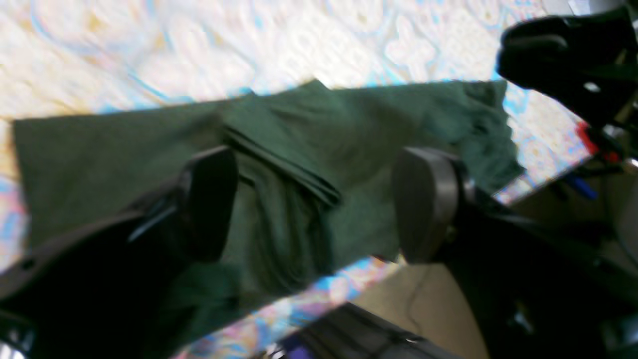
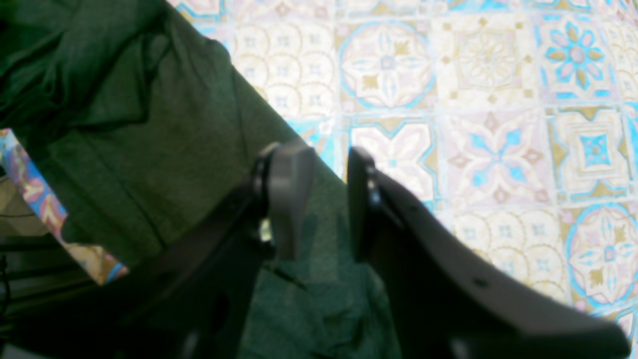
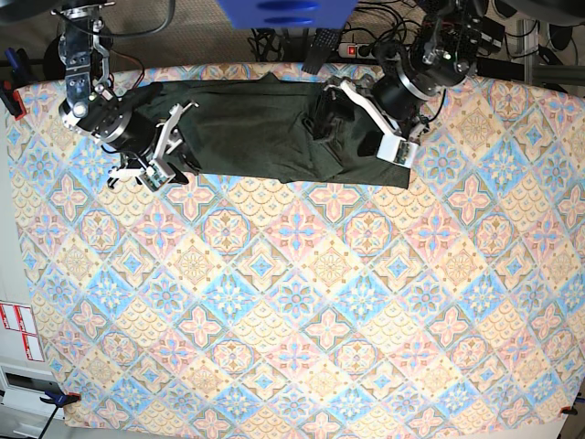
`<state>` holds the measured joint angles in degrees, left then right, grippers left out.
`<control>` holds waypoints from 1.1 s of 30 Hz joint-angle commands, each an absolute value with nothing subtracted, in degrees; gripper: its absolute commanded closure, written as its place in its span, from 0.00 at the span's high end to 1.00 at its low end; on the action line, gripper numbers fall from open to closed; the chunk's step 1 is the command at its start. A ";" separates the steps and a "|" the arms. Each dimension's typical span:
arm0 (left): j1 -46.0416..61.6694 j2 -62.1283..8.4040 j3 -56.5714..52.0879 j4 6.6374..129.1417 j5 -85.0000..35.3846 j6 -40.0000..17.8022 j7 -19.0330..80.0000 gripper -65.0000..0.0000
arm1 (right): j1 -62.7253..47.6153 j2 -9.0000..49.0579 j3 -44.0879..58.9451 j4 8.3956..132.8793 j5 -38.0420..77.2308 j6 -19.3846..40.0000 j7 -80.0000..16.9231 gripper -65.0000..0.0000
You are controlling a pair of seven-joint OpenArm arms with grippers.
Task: Fold the T-shirt properly
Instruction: 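Fold the strip's end inward toward the right gripper with the left gripper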
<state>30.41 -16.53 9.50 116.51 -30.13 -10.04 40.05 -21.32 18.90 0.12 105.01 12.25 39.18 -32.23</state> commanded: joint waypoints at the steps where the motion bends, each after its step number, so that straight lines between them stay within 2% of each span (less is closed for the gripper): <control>1: 30.73 -17.71 8.48 116.88 -30.64 -10.42 39.16 0.77 | -21.14 19.38 0.48 106.07 13.23 39.34 -30.73 0.24; 8: 30.02 -18.07 1.45 109.58 -30.29 -10.51 39.34 0.77 | -21.14 19.38 0.48 105.80 13.23 39.34 -30.73 0.24; 13: 25.54 -17.80 6.90 102.81 -30.37 -10.51 39.43 0.75 | -21.05 19.38 0.48 105.80 13.23 39.34 -30.73 0.24; 20: 21.93 -16.31 17.71 102.55 -30.20 -10.51 39.43 0.69 | -21.05 19.38 0.40 105.80 13.23 39.34 -30.73 0.24; 27: 19.12 -14.11 23.16 100.88 -30.20 -10.51 39.43 0.69 | -21.05 19.38 0.40 105.80 13.23 39.34 -30.73 0.24; 33: 19.38 -15.08 23.43 107.56 -30.64 -10.51 39.43 0.69 | -21.14 19.74 0.57 105.80 13.23 39.34 -30.81 0.24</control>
<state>19.42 -14.94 23.73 106.50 -30.06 -10.35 40.34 -21.30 18.96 0.12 104.97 12.27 39.20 -32.05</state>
